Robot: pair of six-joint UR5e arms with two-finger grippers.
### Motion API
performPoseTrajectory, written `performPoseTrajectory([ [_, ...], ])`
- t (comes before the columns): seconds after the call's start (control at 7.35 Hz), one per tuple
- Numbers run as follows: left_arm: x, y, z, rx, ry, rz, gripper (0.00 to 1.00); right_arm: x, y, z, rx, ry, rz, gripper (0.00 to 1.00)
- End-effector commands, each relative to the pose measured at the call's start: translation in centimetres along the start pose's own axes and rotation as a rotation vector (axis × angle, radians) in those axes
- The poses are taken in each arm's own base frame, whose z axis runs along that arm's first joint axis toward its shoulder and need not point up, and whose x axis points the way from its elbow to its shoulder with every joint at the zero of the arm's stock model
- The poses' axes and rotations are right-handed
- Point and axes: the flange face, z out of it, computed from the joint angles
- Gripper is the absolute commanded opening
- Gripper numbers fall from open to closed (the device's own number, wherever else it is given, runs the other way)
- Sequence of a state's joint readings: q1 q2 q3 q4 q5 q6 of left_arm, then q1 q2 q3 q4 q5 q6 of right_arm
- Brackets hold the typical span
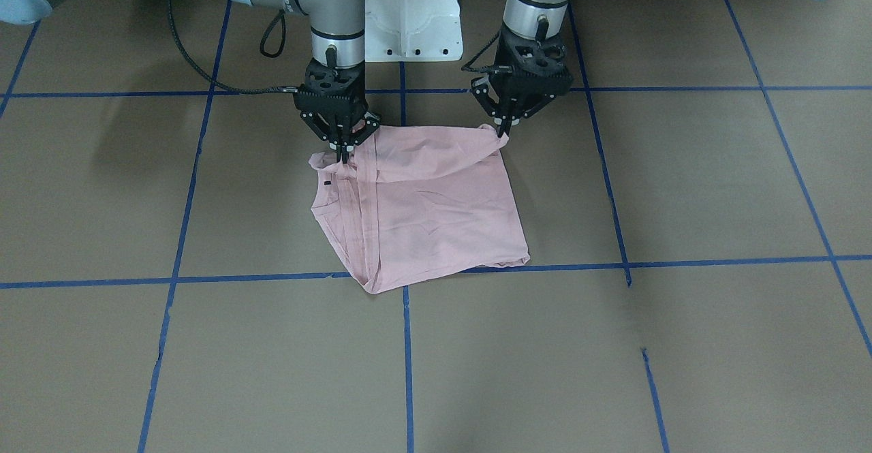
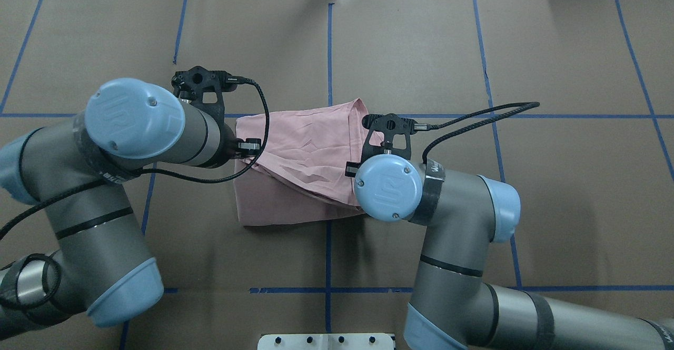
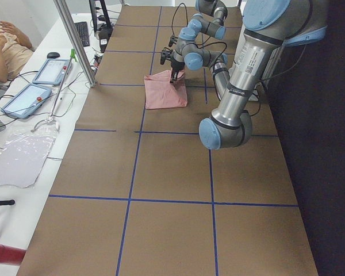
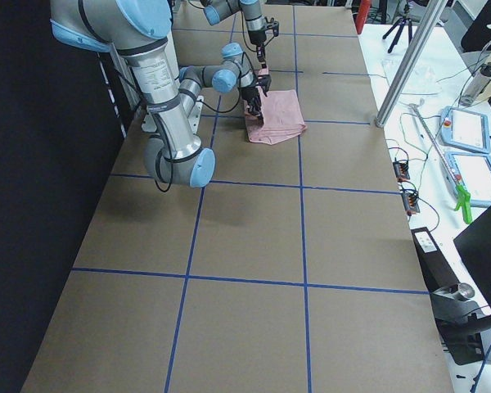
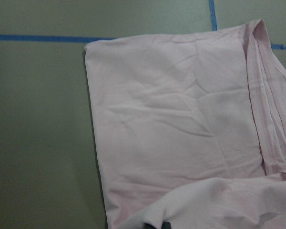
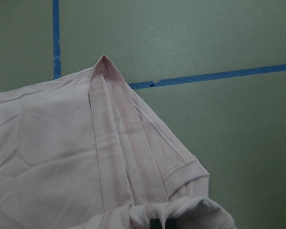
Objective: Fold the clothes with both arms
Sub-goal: 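Lift the near edge and fold it away from the robot with both grippers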
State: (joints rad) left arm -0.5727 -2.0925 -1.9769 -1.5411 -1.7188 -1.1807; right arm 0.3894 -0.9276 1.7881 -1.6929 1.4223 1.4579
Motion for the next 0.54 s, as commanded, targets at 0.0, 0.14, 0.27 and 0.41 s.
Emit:
performPoseTrajectory([
  [0.0, -2.2, -6.1, 5.9, 0.053, -0.026, 0.013, 0.00, -2.3, -5.4, 6.5, 0.015, 0.013, 0.008, 0.00],
  [0.14, -3.7, -10.4, 9.8, 0.079, -0.066, 0.036, 0.46, -3.1, -9.3, 10.6, 0.010, 0.012, -0.014, 0.41],
  [0.27, -6.5, -13.6, 13.3, 0.117, -0.064, 0.101, 0.99, -4.3, -14.0, 12.2, -0.018, 0.030, 0.003, 0.99],
  [0.41, -8.3, -15.6, 13.0, 0.122, -0.040, 0.143, 1.00, -3.3, -18.1, 11.0, -0.086, -0.003, -0.042, 1.00],
])
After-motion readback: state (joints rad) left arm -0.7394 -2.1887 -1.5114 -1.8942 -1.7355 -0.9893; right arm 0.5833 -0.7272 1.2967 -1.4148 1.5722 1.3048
